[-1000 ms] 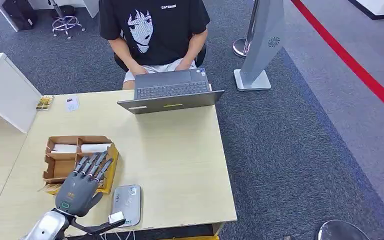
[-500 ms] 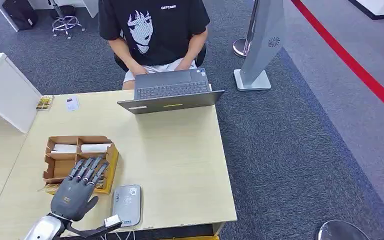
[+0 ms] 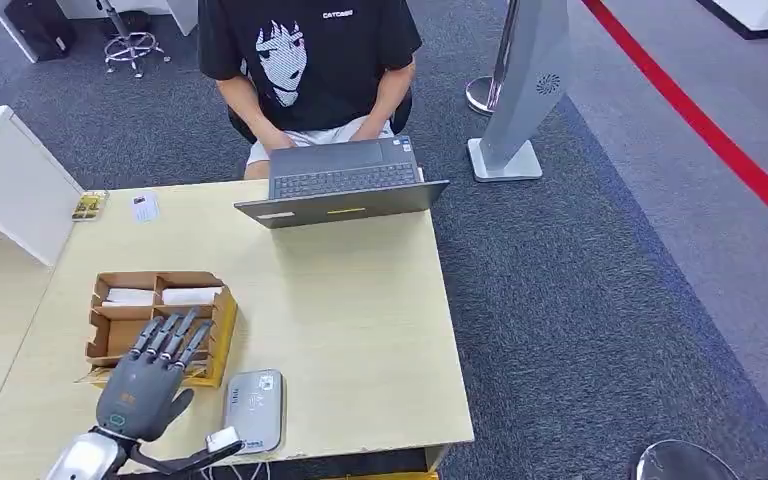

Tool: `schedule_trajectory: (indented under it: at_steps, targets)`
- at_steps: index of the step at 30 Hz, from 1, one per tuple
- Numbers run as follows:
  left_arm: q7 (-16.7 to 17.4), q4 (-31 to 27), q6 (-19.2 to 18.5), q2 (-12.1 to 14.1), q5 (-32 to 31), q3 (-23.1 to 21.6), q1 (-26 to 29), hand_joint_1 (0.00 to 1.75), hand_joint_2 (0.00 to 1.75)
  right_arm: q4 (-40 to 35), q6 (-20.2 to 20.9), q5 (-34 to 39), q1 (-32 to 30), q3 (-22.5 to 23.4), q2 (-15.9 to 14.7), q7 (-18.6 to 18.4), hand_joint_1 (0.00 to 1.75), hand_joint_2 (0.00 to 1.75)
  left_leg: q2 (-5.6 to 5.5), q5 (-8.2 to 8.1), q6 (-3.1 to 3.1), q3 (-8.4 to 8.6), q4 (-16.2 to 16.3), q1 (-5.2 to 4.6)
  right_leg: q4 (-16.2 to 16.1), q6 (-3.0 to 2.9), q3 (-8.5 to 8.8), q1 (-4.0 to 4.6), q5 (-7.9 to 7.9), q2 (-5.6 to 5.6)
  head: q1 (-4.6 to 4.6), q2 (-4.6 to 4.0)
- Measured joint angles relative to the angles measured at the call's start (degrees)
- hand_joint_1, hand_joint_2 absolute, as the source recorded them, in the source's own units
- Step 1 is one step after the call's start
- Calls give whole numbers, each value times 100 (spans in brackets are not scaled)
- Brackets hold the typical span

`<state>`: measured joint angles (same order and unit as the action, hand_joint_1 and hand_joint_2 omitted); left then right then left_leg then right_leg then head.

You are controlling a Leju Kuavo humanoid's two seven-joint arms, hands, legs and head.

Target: Pass the card to the sensor for recognition and then transmit it.

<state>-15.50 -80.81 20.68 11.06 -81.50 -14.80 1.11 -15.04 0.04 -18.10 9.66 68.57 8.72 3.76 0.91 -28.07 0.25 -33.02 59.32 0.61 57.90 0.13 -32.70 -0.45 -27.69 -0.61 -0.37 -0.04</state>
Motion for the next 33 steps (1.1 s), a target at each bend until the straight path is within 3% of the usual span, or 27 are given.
schedule_trajectory:
  at_steps: [24, 33]
  targets:
    - [2, -28, -24, -20, -11, 13, 18, 0, 175, 0, -98, 72, -11, 2, 7, 79, 0, 175, 0, 0, 0, -1, 0, 0, 0, 0, 0, 0, 0, 0, 0, 0]
    - [-4, -20, -138, -11, 149, 231, 63, 0, 175, -4, -98, 57, -32, 4, 11, 88, 0, 175, 0, 0, 0, -1, -1, 0, 0, 0, -1, 0, -1, 0, -2, 0]
